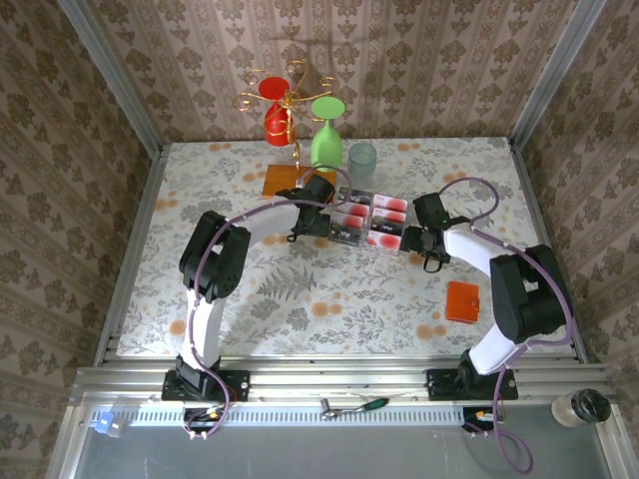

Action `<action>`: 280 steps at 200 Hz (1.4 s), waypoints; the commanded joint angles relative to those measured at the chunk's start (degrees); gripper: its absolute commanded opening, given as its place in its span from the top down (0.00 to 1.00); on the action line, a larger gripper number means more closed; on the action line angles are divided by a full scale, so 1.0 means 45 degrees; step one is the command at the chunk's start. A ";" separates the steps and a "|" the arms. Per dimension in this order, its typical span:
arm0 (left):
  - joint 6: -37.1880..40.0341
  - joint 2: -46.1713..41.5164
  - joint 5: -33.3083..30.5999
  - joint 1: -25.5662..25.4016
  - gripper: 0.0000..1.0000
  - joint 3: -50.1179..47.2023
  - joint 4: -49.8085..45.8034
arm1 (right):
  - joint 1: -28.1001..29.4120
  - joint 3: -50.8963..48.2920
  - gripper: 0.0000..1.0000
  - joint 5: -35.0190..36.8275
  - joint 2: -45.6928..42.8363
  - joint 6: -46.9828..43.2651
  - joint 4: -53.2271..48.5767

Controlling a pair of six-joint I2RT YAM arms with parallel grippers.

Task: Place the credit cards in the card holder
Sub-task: Move the storage box to the center of the table, then move the card holder to the bottom-right of the table.

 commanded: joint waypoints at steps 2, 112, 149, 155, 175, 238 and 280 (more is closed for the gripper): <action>-0.0219 -0.1174 0.0154 0.0240 0.00 -0.0657 0.0188 | -0.0029 -0.0223 0.03 0.0358 -0.1489 0.0349 -0.1077; -0.1439 -0.5883 0.2468 0.0239 0.00 -0.5443 0.3239 | -0.3013 -0.2089 0.14 -0.0400 -0.6962 0.2344 -0.4531; -0.1725 -0.6222 0.3116 -0.0574 0.00 -0.6143 0.4153 | -0.4424 -0.2671 0.17 0.0065 -0.7436 0.3179 -0.5799; -0.1775 -0.6234 0.3185 -0.0687 0.00 -0.6178 0.4296 | -0.4608 -0.2741 0.17 0.0151 -0.7407 0.3314 -0.5943; -0.1825 -0.6218 0.3386 -0.1063 0.00 -0.6151 0.4610 | -0.5139 -0.3100 0.17 0.0076 -0.7246 0.3800 -0.6059; -0.1974 -0.6252 0.4090 -0.1536 0.00 -0.6029 0.5326 | -0.5359 -0.3898 0.19 -0.1334 -0.5586 0.4185 -0.4666; -0.2092 -0.6408 0.3984 -0.1525 0.00 -0.6274 0.5505 | -0.5359 -0.3756 0.28 -0.2962 -0.4993 0.3636 -0.3922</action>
